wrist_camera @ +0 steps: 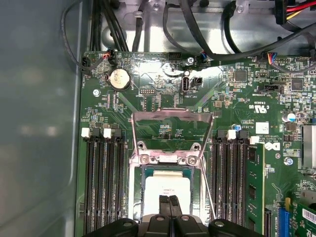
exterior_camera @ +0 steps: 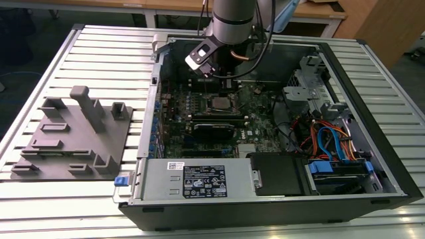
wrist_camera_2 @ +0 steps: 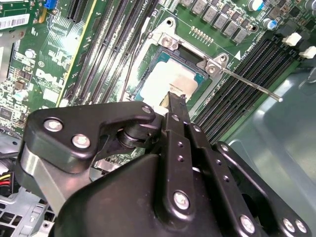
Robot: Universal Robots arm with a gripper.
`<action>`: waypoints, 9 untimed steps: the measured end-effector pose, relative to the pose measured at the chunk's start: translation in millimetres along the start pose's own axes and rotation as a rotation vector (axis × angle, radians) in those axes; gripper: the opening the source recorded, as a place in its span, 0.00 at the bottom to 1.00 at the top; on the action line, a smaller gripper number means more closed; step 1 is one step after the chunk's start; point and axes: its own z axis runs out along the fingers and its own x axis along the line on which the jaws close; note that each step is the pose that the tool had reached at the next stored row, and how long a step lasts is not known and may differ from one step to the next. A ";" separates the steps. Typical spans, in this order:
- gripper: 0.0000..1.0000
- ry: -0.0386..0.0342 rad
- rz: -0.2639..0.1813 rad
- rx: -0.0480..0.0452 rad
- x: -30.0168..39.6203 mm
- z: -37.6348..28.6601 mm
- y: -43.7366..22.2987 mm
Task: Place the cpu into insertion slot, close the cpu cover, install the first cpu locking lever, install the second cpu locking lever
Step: 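Close the cpu cover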
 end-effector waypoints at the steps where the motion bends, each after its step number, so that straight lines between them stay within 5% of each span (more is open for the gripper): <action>1: 0.10 -0.0004 0.000 0.0015 -0.1 -0.7 0.1; 9: 0.10 -0.0003 0.000 0.0027 0.0 -2.8 0.3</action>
